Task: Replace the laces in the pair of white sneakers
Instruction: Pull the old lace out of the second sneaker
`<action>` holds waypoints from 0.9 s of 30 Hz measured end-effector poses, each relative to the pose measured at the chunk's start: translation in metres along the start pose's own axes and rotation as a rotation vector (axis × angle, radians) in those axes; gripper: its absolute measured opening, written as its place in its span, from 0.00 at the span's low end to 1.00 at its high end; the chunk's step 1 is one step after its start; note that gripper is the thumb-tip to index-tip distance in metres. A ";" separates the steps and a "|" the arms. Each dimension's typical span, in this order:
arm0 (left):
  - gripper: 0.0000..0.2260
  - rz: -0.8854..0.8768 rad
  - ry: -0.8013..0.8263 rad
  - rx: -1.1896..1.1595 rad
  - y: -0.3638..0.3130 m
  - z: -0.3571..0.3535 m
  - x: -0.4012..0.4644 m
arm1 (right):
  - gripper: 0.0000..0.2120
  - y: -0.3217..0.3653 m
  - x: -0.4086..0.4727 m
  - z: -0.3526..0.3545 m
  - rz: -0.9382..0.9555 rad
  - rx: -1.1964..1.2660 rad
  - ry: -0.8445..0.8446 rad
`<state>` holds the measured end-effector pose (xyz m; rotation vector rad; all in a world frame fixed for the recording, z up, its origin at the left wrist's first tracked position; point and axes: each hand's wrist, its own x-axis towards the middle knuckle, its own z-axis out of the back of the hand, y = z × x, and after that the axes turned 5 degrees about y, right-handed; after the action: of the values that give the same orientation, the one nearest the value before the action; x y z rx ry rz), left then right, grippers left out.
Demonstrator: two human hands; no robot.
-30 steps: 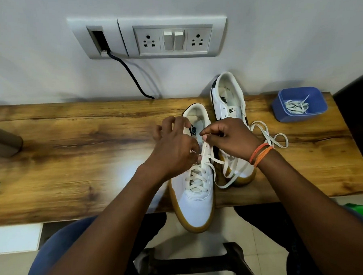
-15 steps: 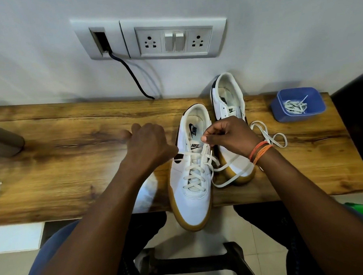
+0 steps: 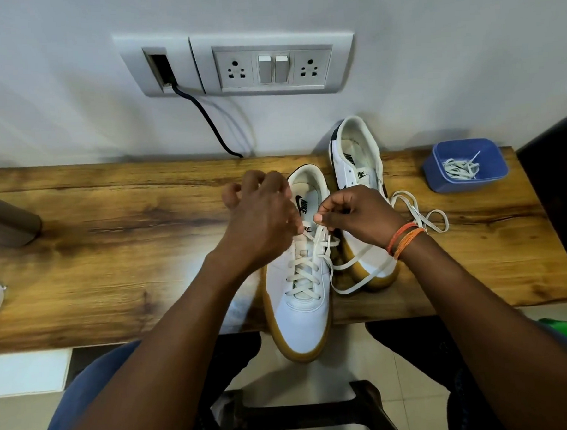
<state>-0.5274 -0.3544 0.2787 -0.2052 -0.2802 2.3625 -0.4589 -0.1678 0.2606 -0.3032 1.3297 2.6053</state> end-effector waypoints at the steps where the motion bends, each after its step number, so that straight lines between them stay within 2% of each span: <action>1: 0.07 0.057 -0.033 0.055 0.006 0.002 0.001 | 0.06 -0.001 0.000 0.000 -0.005 0.006 0.002; 5: 0.06 0.322 0.027 0.166 0.033 0.002 -0.003 | 0.06 -0.001 0.000 0.000 -0.006 0.005 0.009; 7: 0.06 0.374 0.070 0.135 0.034 -0.003 -0.005 | 0.06 0.000 0.000 -0.001 -0.004 -0.008 0.005; 9: 0.09 0.303 0.034 0.004 0.026 -0.006 -0.003 | 0.06 0.000 0.000 -0.001 -0.006 -0.016 0.000; 12: 0.15 0.096 0.005 -0.162 0.009 -0.003 0.001 | 0.06 0.001 -0.002 -0.001 -0.002 -0.026 -0.012; 15: 0.10 -0.065 0.117 -0.073 -0.006 -0.011 -0.002 | 0.06 0.003 -0.003 -0.004 0.014 -0.061 -0.022; 19: 0.06 -0.078 0.140 -0.115 -0.009 -0.012 -0.002 | 0.05 0.003 -0.006 -0.005 0.023 -0.085 -0.031; 24: 0.05 0.115 -0.012 -0.083 0.007 0.010 0.002 | 0.06 0.002 -0.012 -0.004 0.031 -0.099 -0.031; 27: 0.07 0.259 0.014 -0.049 0.019 0.015 0.001 | 0.05 0.001 -0.013 -0.005 0.025 -0.093 -0.040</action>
<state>-0.5439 -0.3694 0.2883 -0.2964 -0.3213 2.6105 -0.4462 -0.1733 0.2618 -0.2489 1.2095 2.6846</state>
